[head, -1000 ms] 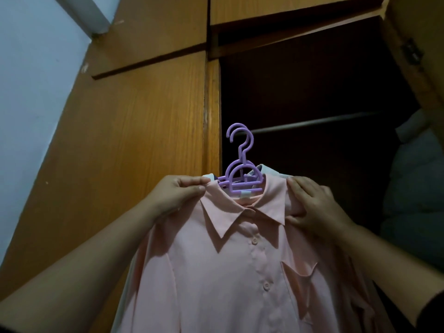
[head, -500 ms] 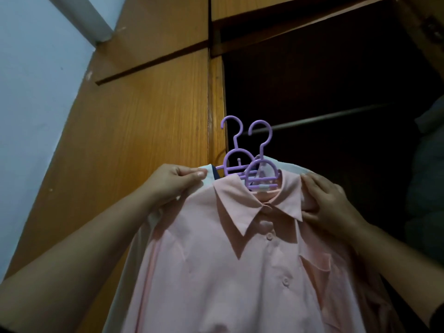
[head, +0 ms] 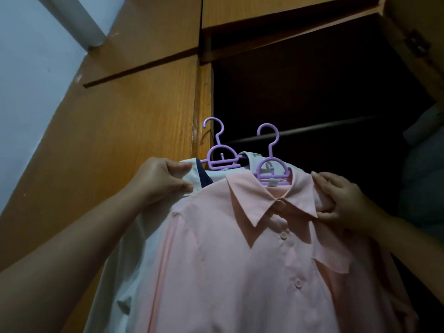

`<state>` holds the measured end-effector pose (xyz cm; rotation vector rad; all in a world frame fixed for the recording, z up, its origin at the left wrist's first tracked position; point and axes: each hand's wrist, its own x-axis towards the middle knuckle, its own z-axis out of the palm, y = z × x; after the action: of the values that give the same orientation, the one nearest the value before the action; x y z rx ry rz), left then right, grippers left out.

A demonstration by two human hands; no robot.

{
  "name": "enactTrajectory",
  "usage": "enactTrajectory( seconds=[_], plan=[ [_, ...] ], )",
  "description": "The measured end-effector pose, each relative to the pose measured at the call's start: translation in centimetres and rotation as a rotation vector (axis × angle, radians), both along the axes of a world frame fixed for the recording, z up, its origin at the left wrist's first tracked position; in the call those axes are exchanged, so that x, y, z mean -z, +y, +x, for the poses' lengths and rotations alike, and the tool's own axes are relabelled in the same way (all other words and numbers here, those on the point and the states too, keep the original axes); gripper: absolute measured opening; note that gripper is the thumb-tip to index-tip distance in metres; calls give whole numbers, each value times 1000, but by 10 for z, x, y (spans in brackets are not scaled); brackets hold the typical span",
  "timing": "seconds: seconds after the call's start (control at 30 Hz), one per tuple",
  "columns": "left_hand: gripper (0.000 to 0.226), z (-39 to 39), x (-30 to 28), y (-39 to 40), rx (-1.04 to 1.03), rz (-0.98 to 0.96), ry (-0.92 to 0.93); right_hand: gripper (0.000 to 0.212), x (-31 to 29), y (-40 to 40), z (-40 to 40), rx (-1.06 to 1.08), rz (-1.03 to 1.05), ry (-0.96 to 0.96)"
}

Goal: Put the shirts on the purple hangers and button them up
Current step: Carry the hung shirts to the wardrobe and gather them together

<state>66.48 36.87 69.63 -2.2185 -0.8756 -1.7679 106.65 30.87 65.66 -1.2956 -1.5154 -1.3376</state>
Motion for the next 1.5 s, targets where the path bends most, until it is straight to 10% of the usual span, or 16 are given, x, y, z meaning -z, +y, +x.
enactTrajectory(
  seconds=[1.13,1.5],
  plan=[
    [59,-33,-26,-38,-374,92,17,99,-78,-129,-23,714,-171,184],
    [59,-19,-23,-47,-436,100,18,66,-88,-113,-70,927,41,111]
  ],
)
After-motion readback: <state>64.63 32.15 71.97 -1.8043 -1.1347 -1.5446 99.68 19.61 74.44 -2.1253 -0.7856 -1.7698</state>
